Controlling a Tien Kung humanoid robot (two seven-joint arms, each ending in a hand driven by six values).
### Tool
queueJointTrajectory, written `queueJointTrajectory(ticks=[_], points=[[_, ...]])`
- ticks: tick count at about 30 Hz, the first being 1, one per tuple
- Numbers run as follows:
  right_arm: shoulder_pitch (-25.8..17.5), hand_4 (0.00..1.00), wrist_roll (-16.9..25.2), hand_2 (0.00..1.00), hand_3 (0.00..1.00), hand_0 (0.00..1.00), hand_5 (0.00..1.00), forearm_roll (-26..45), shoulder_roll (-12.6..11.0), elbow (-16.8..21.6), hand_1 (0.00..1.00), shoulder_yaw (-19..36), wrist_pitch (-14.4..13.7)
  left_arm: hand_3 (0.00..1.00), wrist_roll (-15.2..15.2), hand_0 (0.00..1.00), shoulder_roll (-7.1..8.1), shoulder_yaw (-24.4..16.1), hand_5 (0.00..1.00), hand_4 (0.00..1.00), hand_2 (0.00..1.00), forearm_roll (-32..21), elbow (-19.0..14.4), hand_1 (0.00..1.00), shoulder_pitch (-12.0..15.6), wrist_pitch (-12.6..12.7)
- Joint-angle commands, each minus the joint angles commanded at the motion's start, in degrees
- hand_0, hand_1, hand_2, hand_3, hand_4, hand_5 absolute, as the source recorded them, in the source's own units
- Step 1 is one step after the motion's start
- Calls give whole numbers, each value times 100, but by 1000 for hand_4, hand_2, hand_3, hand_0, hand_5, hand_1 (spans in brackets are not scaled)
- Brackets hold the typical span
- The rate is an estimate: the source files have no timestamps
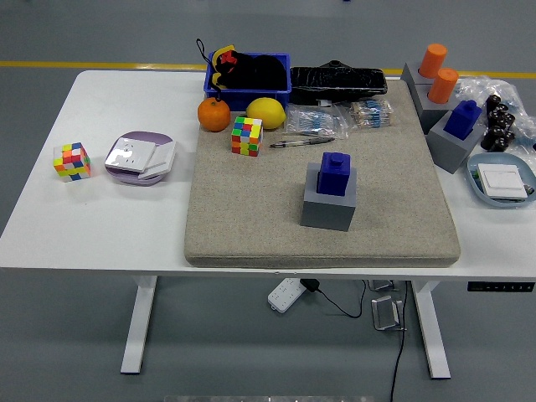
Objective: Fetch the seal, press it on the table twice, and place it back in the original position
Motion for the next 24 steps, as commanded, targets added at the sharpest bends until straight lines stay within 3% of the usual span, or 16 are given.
queueJointTrajectory(ticks=[24], points=[[-22, 926, -114, 759, 737, 869, 269, -23, 59, 117, 751, 246, 76, 837, 2, 816, -4, -20, 415, 802, 789, 1, -1, 816, -15, 26]])
